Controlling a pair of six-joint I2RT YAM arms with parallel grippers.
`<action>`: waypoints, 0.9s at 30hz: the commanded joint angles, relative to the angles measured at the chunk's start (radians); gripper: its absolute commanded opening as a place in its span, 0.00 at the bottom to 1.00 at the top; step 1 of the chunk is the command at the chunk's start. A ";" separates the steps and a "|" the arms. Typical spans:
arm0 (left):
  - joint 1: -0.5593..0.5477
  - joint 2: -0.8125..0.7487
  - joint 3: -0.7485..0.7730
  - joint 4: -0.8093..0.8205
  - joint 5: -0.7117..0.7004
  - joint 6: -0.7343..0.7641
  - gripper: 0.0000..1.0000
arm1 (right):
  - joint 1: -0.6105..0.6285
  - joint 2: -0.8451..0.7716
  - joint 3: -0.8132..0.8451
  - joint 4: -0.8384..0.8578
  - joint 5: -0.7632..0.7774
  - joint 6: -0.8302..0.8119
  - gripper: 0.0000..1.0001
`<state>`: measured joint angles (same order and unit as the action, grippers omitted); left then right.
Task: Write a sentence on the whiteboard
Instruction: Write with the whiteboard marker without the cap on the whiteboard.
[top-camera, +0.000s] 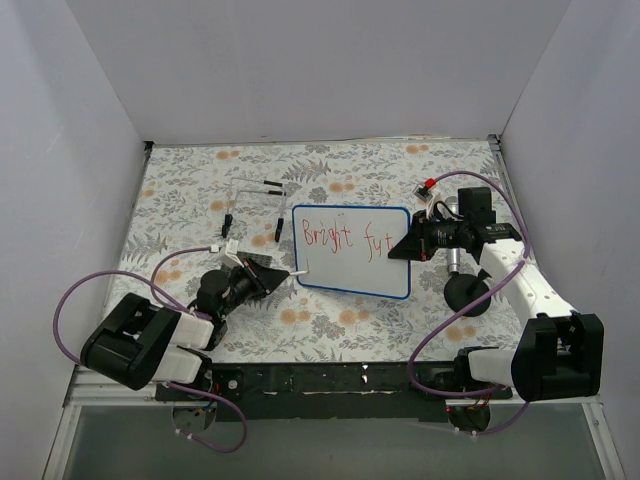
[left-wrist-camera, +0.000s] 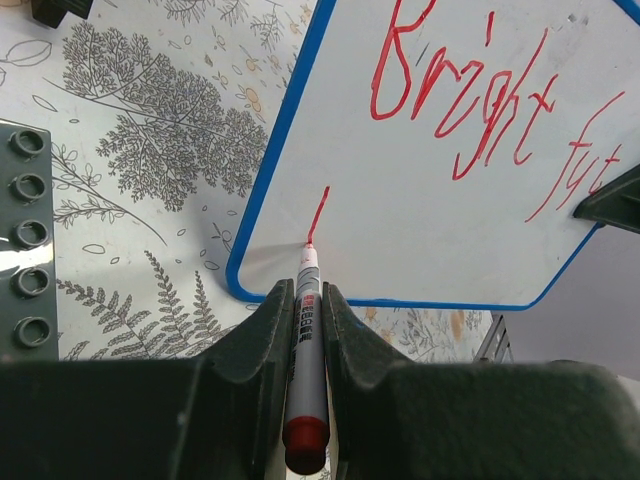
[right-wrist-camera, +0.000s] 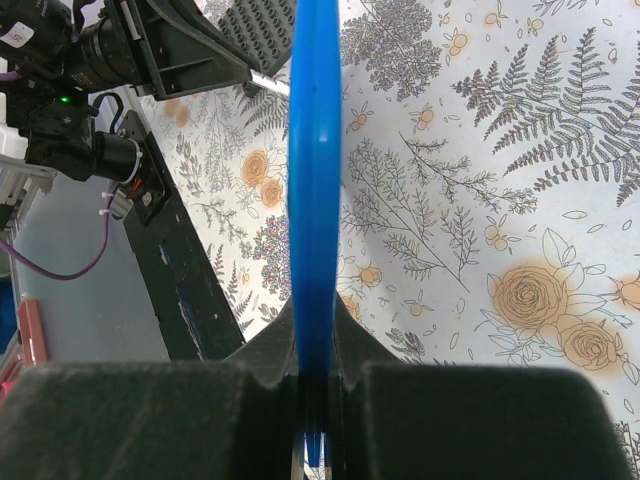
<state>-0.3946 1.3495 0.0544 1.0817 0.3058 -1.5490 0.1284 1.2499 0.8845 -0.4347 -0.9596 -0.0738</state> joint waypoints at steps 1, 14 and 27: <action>0.007 0.016 -0.057 0.023 0.039 0.007 0.00 | -0.003 -0.010 -0.001 0.059 -0.042 -0.001 0.01; 0.007 -0.006 0.042 -0.011 0.042 0.010 0.00 | -0.004 -0.009 -0.001 0.059 -0.041 0.000 0.01; 0.007 -0.015 0.081 -0.016 0.030 0.003 0.00 | -0.003 -0.012 -0.004 0.060 -0.041 0.000 0.01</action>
<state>-0.3946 1.3632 0.1055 1.0718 0.3481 -1.5524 0.1265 1.2499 0.8738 -0.4164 -0.9600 -0.0734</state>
